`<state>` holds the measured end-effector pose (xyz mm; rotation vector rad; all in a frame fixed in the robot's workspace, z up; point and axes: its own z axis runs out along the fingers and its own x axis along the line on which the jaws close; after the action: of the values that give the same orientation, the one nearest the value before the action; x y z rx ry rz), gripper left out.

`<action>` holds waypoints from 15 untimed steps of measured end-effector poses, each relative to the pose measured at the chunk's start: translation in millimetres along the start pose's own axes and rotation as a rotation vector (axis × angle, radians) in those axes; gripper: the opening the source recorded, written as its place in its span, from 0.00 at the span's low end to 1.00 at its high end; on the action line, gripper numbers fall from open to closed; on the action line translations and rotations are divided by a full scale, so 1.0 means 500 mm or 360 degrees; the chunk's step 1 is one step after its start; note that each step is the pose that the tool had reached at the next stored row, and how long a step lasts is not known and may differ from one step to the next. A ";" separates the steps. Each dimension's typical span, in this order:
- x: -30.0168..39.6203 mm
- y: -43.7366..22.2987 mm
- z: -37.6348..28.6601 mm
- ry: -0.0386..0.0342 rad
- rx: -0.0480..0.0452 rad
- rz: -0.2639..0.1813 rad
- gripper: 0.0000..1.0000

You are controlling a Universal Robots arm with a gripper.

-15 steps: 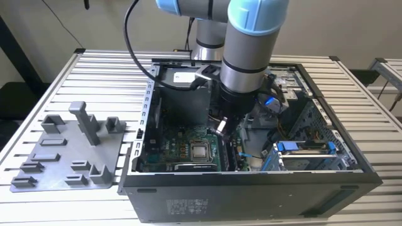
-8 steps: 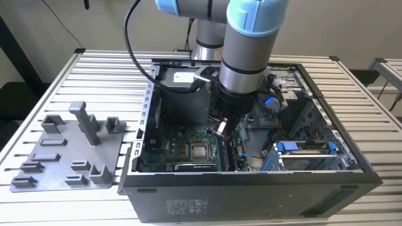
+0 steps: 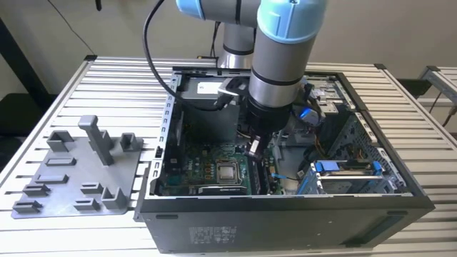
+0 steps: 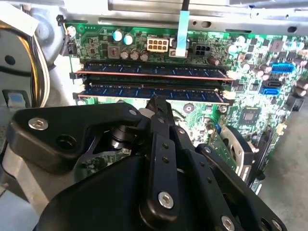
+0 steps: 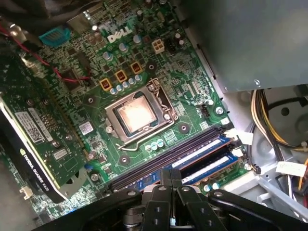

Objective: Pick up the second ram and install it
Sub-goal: 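Press down the second ram until it locks into place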

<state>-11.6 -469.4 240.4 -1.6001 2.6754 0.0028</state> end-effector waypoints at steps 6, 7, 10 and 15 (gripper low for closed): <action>0.000 0.000 0.002 -0.0002 -0.0001 -0.0132 0.11; 0.000 0.000 0.003 -0.0003 -0.0001 -0.0154 0.11; 0.000 0.000 0.004 -0.0004 -0.0002 -0.0210 0.11; 0.000 0.001 0.005 -0.0005 -0.0003 -0.0287 0.11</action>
<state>-11.9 -469.4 238.0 -1.8337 2.5187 0.0043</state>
